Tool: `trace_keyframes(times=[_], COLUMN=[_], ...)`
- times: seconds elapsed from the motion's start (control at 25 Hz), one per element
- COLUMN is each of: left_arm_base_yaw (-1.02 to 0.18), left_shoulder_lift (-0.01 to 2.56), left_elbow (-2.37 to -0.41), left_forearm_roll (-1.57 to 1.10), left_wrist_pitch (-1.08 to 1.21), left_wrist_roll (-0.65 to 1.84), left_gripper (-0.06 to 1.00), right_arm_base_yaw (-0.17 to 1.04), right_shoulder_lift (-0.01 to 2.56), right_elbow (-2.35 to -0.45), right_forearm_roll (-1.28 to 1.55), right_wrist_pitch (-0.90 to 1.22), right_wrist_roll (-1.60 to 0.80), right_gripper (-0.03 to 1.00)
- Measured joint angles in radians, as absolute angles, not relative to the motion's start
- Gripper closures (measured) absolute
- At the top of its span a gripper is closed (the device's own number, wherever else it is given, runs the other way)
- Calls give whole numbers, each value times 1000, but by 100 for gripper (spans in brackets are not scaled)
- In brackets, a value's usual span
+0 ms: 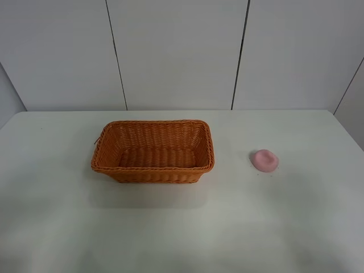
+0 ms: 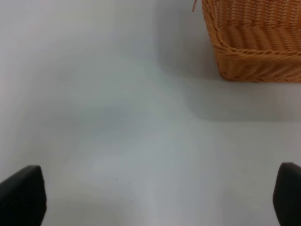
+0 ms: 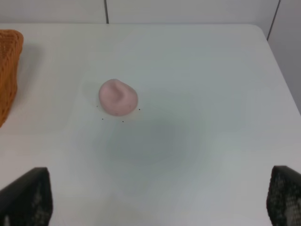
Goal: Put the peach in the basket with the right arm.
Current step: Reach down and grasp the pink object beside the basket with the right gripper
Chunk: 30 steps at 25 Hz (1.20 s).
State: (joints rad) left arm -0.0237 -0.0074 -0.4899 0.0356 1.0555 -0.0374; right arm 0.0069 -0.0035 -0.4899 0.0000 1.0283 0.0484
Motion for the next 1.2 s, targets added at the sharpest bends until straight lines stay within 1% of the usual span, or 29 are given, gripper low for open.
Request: trace_keyframes(times=[0.36, 0.52, 0.72, 0.76, 0.84, 1.0, 1.04, 1.2], left_arm_base_yaw=[-24, -24, -24, -24, -24, -24, -24, -24], left_shoulder_lift=[-7, -7, -7, -7, -7, -7, -7, -7], left_elbow=[-490, -490, -490, -490, -490, -490, -490, -490], left_forearm_roll=[36, 36, 36, 36, 36, 36, 36, 36], left_wrist_pitch=[1055, 1055, 1055, 1055, 1055, 1055, 1055, 1055], left_wrist_roll=[-37, -37, -37, -37, -37, -37, -37, -37], left_gripper=[-5, -5, -5, -5, -5, -5, -5, -5], right_arm_base_yaw=[7, 7, 7, 7, 7, 7, 7, 7], right_shoulder_lift=[-3, 101, 431, 431, 575, 885, 1047, 1339], right_elbow=[-490, -517, -625, -625, -677, -787, -848, -990], right_forearm_roll=[0, -5, 0, 0, -5, 0, 0, 0], right_wrist_pitch=[1028, 1027, 1026, 1026, 1025, 1001, 970, 930], right_wrist_roll=[48, 48, 48, 48, 48, 48, 48, 48], right_gripper=[27, 27, 27, 27, 27, 27, 27, 27])
